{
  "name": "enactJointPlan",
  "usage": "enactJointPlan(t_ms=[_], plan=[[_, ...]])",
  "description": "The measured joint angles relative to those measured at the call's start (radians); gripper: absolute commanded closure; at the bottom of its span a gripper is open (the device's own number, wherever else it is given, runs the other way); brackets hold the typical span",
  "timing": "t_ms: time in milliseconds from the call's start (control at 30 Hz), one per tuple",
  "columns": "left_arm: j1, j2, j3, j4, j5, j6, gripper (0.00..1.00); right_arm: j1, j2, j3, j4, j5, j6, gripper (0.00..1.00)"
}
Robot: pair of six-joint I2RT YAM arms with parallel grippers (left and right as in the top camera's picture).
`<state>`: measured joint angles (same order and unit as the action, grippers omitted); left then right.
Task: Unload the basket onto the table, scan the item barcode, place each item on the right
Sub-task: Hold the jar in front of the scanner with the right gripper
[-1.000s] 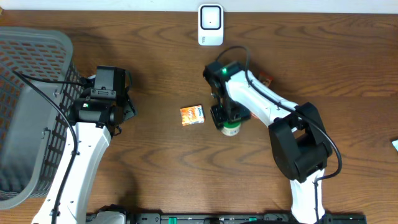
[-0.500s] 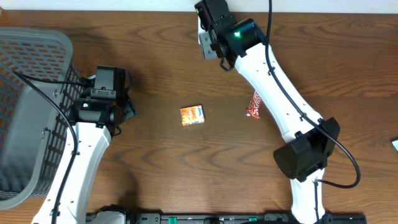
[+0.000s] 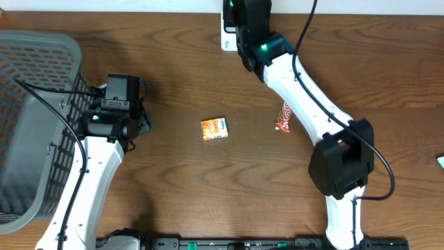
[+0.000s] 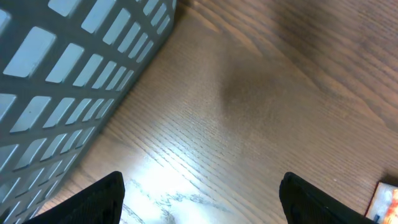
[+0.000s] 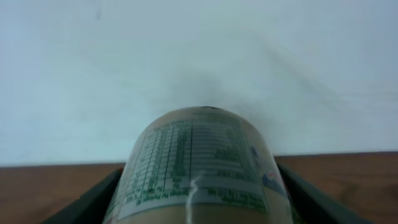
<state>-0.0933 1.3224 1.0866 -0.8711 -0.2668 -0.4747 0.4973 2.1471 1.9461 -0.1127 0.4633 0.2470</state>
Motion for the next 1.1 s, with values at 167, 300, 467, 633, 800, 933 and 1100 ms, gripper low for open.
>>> enactJointPlan(t_ms=[167, 300, 467, 633, 800, 933, 1100], plan=[[0.0, 0.0, 0.0, 0.0, 0.0, 0.0, 0.2, -0.023, 0.06, -0.079, 0.246, 0.008, -0.051, 0.64], [0.0, 0.0, 0.0, 0.0, 0.0, 0.0, 0.2, -0.032, 0.142, -0.083, 0.37, 0.0, -0.108, 0.62], [0.0, 0.0, 0.0, 0.0, 0.0, 0.0, 0.2, -0.032, 0.256, -0.085, 0.511, -0.025, -0.18, 0.62], [0.0, 0.0, 0.0, 0.0, 0.0, 0.0, 0.2, -0.032, 0.338, -0.089, 0.586, -0.035, -0.207, 0.56], [0.0, 0.0, 0.0, 0.0, 0.0, 0.0, 0.2, -0.032, 0.381, -0.09, 0.633, -0.049, -0.213, 0.55], [0.0, 0.0, 0.0, 0.0, 0.0, 0.0, 0.2, -0.032, 0.382, -0.09, 0.652, -0.069, -0.215, 0.55], [0.0, 0.0, 0.0, 0.0, 0.0, 0.0, 0.2, -0.032, 0.382, -0.09, 0.652, -0.075, -0.215, 0.54]])
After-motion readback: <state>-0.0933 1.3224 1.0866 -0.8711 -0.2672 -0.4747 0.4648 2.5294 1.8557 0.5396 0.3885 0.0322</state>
